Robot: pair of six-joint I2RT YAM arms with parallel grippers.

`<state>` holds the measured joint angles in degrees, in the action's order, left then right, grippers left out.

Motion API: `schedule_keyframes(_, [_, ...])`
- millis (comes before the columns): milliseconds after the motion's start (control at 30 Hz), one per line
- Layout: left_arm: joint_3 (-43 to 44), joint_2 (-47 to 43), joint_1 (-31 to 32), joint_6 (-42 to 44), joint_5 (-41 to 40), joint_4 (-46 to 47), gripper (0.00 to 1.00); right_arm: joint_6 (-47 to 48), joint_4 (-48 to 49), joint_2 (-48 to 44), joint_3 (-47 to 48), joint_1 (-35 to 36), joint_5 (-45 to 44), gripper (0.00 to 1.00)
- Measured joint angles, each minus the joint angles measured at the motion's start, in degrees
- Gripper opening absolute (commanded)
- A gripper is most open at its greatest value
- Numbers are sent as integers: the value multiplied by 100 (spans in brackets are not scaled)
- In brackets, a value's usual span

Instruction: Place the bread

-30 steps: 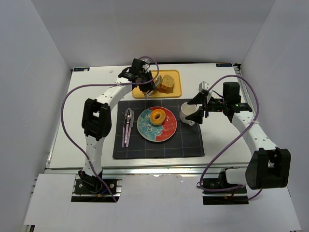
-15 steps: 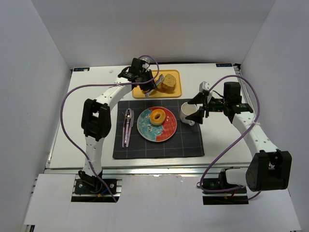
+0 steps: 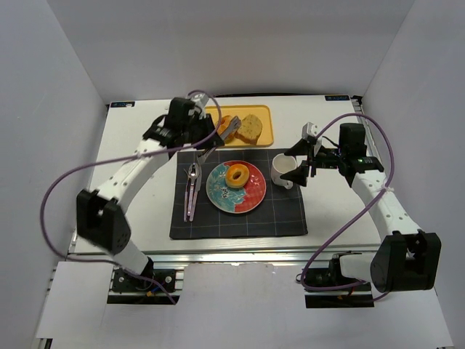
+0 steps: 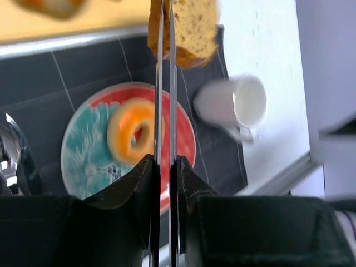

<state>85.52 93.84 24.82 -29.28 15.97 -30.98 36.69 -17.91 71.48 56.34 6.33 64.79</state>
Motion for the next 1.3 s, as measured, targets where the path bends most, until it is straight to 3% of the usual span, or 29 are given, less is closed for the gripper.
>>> schedule_keyframes(200, [-2000,-1740,0,15,249,81,6,20,-28,-28,2,-22,-4,89])
schedule_keyframes(367, [-2964,-2371,0,-114,341,118,11,92,-188,-11,35,-26,0,89])
schedule_keyframes(467, [-3252,-2516,-2,-160,361,155,20,125,-278,24,92,-26,4,89])
schedule_keyframes(633, [-3414,-2509,-2,-166,345,293,46,146,-330,31,136,-26,7,89])
schedule_keyframes(833, [-3392,-2503,-15,-114,225,323,54,181,-428,31,136,-26,4,89])
schedule_keyframes(1000, [-3158,-2494,-129,2,66,201,50,192,-466,31,136,-26,4,89])
schedule_keyframes(1033, [-3104,-2496,-190,26,31,190,45,197,-468,31,136,-26,4,89])
schedule_keyframes(1067, [-3058,-2498,-256,42,-17,181,28,203,-468,31,136,-26,2,89])
schedule_keyframes(1100, [-3036,-2505,-313,55,-81,175,20,210,-468,31,136,-26,0,90])
schedule_keyframes(1200, [-2983,-2553,-804,256,-378,92,7,234,-470,31,136,-26,-13,89])
schedule_keyframes(1300, [-2994,-2544,-1373,592,-1043,9,7,251,-470,31,136,-26,-13,89])
